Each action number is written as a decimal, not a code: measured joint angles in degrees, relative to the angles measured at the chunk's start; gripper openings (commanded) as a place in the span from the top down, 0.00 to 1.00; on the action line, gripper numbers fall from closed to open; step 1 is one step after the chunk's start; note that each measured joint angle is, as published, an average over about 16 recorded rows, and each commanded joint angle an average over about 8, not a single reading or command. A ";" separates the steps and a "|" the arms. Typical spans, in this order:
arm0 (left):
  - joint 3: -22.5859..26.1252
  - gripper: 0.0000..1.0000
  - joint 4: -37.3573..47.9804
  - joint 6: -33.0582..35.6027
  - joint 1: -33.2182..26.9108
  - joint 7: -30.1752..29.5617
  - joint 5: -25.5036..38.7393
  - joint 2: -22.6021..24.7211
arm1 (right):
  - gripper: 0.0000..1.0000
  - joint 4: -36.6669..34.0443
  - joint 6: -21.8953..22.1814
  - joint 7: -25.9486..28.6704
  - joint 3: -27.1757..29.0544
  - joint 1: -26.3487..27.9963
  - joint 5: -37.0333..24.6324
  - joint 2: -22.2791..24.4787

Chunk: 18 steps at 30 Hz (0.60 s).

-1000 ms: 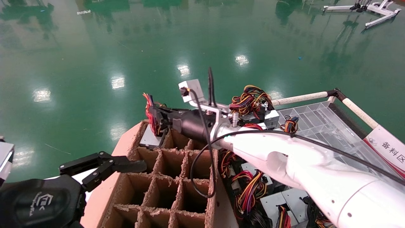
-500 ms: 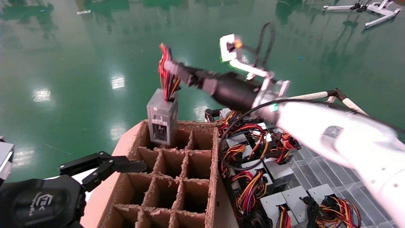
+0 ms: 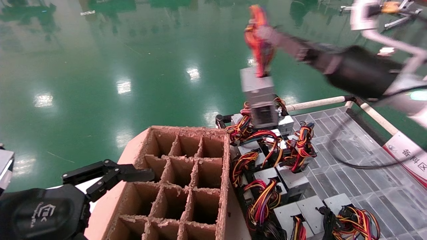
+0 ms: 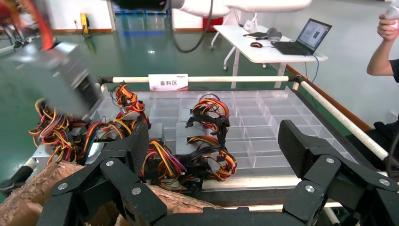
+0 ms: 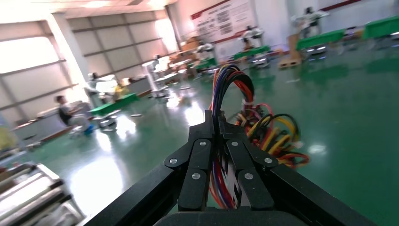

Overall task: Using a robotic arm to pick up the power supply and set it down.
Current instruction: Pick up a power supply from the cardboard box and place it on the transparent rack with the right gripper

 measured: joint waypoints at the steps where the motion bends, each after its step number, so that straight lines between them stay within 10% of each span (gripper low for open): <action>1: 0.00 0.00 0.00 0.00 0.00 0.00 0.00 0.00 | 1.00 -0.65 -0.78 0.06 0.05 0.26 0.03 1.09; 18: 0.04 0.00 0.00 -0.02 -0.01 0.02 -0.03 -0.02 | 1.00 -8.58 -7.46 1.04 0.36 1.40 0.23 16.53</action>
